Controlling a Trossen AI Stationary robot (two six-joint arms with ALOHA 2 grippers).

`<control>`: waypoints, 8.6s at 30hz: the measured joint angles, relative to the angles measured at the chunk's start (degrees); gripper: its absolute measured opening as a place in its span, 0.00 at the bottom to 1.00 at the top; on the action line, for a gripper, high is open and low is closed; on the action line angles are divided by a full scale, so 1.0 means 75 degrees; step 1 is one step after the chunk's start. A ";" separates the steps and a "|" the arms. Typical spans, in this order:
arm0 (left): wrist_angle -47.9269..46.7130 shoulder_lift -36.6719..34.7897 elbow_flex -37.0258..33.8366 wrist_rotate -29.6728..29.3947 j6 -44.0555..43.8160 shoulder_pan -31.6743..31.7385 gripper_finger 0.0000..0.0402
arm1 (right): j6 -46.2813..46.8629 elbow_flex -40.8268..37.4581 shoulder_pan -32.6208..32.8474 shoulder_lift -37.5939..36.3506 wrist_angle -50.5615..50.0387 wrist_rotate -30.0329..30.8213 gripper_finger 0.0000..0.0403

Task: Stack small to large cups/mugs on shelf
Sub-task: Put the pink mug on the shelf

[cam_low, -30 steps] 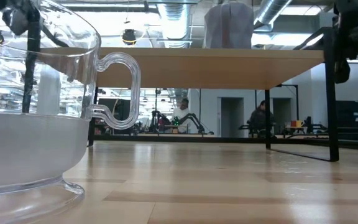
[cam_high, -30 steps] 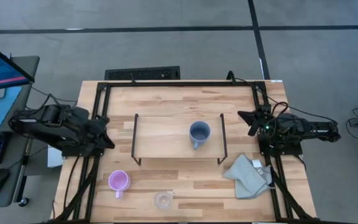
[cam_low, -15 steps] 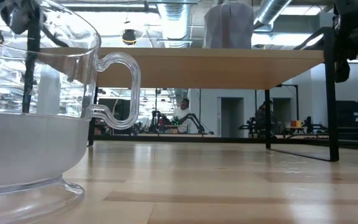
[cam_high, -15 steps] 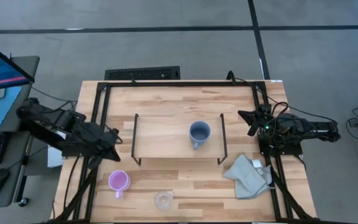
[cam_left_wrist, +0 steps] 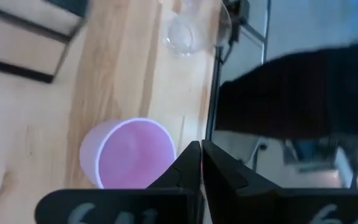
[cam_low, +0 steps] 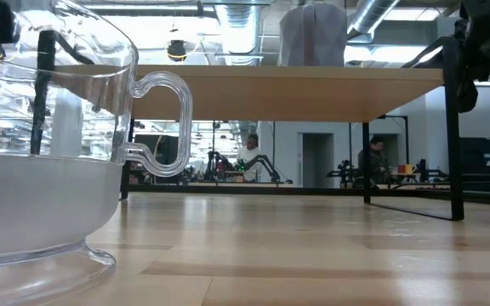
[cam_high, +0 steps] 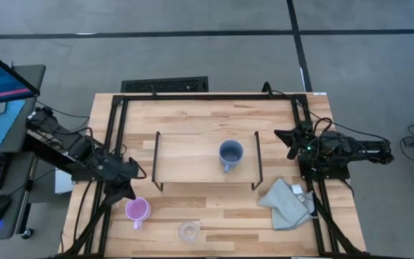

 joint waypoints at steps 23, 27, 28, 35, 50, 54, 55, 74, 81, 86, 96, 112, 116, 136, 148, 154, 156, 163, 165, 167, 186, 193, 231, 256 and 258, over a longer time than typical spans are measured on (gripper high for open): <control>-0.0395 0.0000 0.0000 -0.0913 0.0467 -0.0137 0.28 | -0.0225 0.0000 0.0000 0.0000 -0.0002 -0.0002 0.05; -0.0348 0.0000 0.0000 -0.0733 0.0465 -0.0137 0.38 | -0.0399 0.0000 0.0000 0.0000 -0.0004 -0.0002 0.05; -0.0328 0.0000 0.0000 -0.0739 0.0374 -0.0137 0.39 | -0.0399 0.0000 0.0000 -0.0003 -0.0004 -0.0002 0.05; -0.0334 0.0000 0.0000 -0.0782 -0.0422 -0.0137 0.44 | -0.0399 -0.0003 0.0000 -0.0003 -0.0004 -0.0002 0.05; -0.0332 0.0000 0.0000 -0.0773 0.0201 -0.0137 0.43 | -0.0402 -0.0003 0.0000 0.0000 -0.0004 -0.0002 0.05; -0.0338 0.0038 0.0000 -0.0881 0.0674 -0.0140 0.43 | -0.0402 -0.0003 0.0000 -0.0003 -0.0004 -0.0002 0.06; -0.0349 0.0080 0.0000 -0.0921 0.0795 -0.0140 0.43 | -0.0402 -0.0003 0.0000 -0.0003 -0.0004 -0.0002 0.06; -0.1228 0.1832 -0.0006 -0.0178 0.2923 -0.0140 0.43 | -0.0402 -0.0003 0.0000 0.0000 -0.0004 0.0001 0.05; -0.1195 0.2795 -0.0006 -0.0270 0.3286 -0.0137 0.43 | -0.0402 -0.0003 0.0000 -0.0003 -0.0004 0.0001 0.06; -0.1179 0.3226 -0.0005 -0.0338 0.3312 -0.0137 0.43 | -0.0402 -0.0003 0.0000 -0.0003 -0.0004 0.0001 0.05; -0.1136 0.3838 -0.0003 -0.0310 0.3241 -0.0137 0.43 | -0.0402 -0.0003 0.0001 -0.0001 -0.0007 0.0001 0.06; -0.0952 0.3850 -0.0003 0.0013 0.3167 -0.0134 0.02 | -0.0402 -0.0003 0.0002 -0.0002 -0.0010 0.0001 0.05; -0.0959 0.3850 -0.0003 0.0157 0.3167 -0.0134 0.02 | -0.0402 -0.0003 0.0001 -0.0003 -0.0010 0.0001 0.04; -0.1098 0.2580 0.0620 0.0279 0.1714 -0.0154 0.00 | -0.0399 -0.0003 0.0000 -0.0003 -0.0013 0.0001 0.05; -0.0527 0.1378 0.1454 -0.1413 0.0505 0.0402 0.00 | -0.0400 -0.0003 0.0000 -0.0002 -0.0013 0.0001 0.05; -0.0176 0.1397 0.2236 -0.1854 0.1658 0.1095 0.00 | -0.0402 -0.0003 0.0000 0.0000 -0.0013 0.0001 0.04; -0.0389 0.1396 0.2613 -0.2017 0.1859 0.1366 0.00 | -0.0402 -0.0003 0.0000 -0.0003 -0.0013 0.0001 0.05; -0.1647 0.1960 0.3763 -0.2554 0.2729 0.2326 0.00 | -0.0402 -0.0003 0.0000 -0.0002 -0.0029 0.0001 0.05; -0.1776 0.2298 0.4083 -0.2544 0.3183 0.2625 0.00 | -0.0402 -0.0003 0.0000 -0.0001 -0.0036 0.0001 0.04; -0.1903 0.2666 0.4398 -0.2545 0.3659 0.2896 0.00 | -0.0402 -0.0003 0.0000 -0.0003 -0.0039 0.0001 0.04; -0.3195 0.5902 0.7118 -0.1604 0.6624 0.4631 0.00 | -0.0417 -0.0003 0.0000 -0.0003 -0.0056 0.0001 0.05; -0.3279 0.6757 0.7747 -0.1312 0.6630 0.4861 0.00 | -0.0414 -0.0003 0.0000 -0.0002 -0.0059 0.0001 0.06; -0.4249 0.7766 0.8693 -0.1193 0.6177 0.4871 0.00 | -0.0417 -0.0003 0.0000 -0.0001 -0.0059 -0.0008 0.06; -0.4713 0.8272 0.9271 -0.1326 0.6100 0.4850 0.00 | -0.0408 -0.0003 0.0009 0.0000 -0.0173 -0.0103 0.05; -0.4754 0.8244 0.9285 -0.1242 0.6088 0.4853 0.00 | -0.0414 -0.0003 0.0009 0.0000 -0.0207 -0.0152 0.05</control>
